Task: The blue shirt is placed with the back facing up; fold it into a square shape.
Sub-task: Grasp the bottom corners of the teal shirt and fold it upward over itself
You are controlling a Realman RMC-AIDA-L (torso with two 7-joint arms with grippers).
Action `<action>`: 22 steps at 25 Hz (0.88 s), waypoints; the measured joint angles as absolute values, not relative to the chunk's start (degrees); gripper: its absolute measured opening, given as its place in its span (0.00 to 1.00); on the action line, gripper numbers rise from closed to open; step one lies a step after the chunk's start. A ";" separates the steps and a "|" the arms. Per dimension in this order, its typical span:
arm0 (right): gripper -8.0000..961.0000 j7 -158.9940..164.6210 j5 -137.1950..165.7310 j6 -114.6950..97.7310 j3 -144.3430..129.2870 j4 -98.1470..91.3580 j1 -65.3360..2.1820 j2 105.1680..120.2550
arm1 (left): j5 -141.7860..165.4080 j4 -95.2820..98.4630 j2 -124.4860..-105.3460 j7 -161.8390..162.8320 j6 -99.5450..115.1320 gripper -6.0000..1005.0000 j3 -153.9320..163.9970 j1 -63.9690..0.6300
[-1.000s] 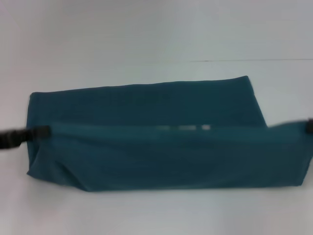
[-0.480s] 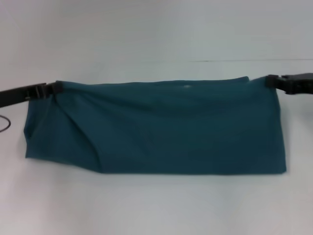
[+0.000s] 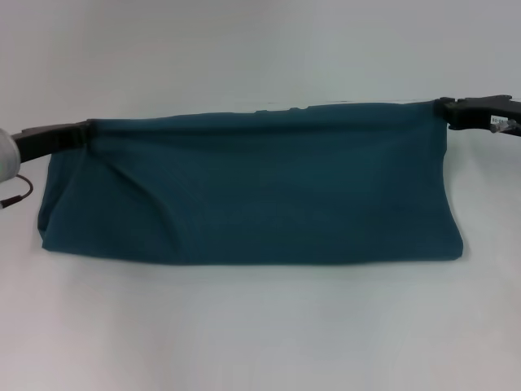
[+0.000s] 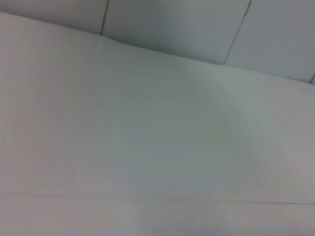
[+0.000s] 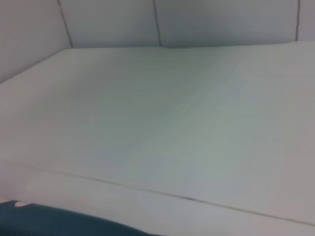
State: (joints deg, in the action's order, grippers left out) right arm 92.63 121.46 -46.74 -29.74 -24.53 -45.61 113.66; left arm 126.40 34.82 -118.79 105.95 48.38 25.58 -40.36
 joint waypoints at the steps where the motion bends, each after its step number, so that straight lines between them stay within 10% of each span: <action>1: 0.04 91.85 120.75 -45.85 -29.76 -24.02 -45.81 113.73 | 126.39 34.69 -119.08 105.40 47.13 0.03 25.65 -40.68; 22: 0.06 90.62 119.18 -39.85 -30.30 -22.94 -46.55 115.09 | 125.51 33.40 -120.19 102.78 39.45 0.08 27.75 -42.88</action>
State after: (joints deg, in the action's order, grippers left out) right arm 90.62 119.18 -39.85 -30.31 -22.94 -46.55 115.09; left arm 125.50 33.40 -120.19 102.78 39.45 27.75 -42.88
